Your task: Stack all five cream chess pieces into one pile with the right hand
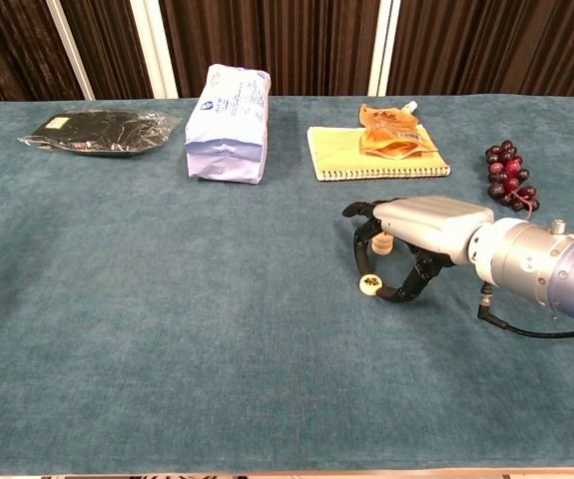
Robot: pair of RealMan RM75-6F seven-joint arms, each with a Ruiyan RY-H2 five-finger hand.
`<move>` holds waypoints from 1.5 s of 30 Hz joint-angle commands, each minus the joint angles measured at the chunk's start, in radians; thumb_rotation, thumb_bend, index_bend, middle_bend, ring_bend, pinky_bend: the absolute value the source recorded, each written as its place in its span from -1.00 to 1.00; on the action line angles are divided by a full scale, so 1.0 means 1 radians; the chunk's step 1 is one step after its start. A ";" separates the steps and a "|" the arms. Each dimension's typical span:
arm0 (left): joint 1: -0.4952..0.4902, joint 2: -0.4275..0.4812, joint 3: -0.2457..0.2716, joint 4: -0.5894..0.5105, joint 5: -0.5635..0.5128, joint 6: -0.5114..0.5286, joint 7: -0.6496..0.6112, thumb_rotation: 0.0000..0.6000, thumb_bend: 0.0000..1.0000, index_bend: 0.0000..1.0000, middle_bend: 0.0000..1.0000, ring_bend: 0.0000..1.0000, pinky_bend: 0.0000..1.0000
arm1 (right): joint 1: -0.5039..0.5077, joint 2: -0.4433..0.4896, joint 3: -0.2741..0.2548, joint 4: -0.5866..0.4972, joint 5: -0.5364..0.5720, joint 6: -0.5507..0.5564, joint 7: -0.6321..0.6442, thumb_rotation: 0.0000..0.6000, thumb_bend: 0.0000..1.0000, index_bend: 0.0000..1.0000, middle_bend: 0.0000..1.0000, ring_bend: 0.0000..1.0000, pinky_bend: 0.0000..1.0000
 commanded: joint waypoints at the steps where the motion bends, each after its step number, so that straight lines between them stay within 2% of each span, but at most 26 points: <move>1: 0.000 0.000 0.000 0.001 -0.001 0.000 0.000 1.00 0.25 -0.72 -1.00 -1.00 -1.00 | 0.000 0.001 0.000 0.000 0.002 -0.002 -0.002 1.00 -0.19 0.02 -1.00 -1.00 -1.00; 17: 0.000 0.001 -0.001 -0.001 -0.002 -0.001 -0.003 1.00 0.25 -0.72 -1.00 -1.00 -1.00 | -0.001 0.010 0.009 -0.018 0.011 -0.007 0.011 1.00 -0.19 0.10 -1.00 -1.00 -1.00; 24: 0.000 0.001 -0.001 0.000 -0.001 0.000 -0.004 1.00 0.25 -0.72 -1.00 -1.00 -1.00 | 0.006 0.044 0.045 -0.047 0.028 0.000 0.022 1.00 -0.19 0.10 -1.00 -1.00 -1.00; 34: 0.000 0.000 0.000 0.000 0.001 0.001 -0.003 1.00 0.25 -0.72 -1.00 -1.00 -1.00 | 0.053 0.159 0.114 -0.111 0.164 -0.075 0.006 1.00 -0.19 0.10 -1.00 -1.00 -1.00; 45: 0.000 -0.001 -0.001 0.001 0.000 0.001 -0.002 1.00 0.25 -0.72 -1.00 -1.00 -1.00 | 0.105 0.178 0.114 -0.091 0.286 -0.107 -0.033 1.00 -0.19 0.10 -1.00 -1.00 -1.00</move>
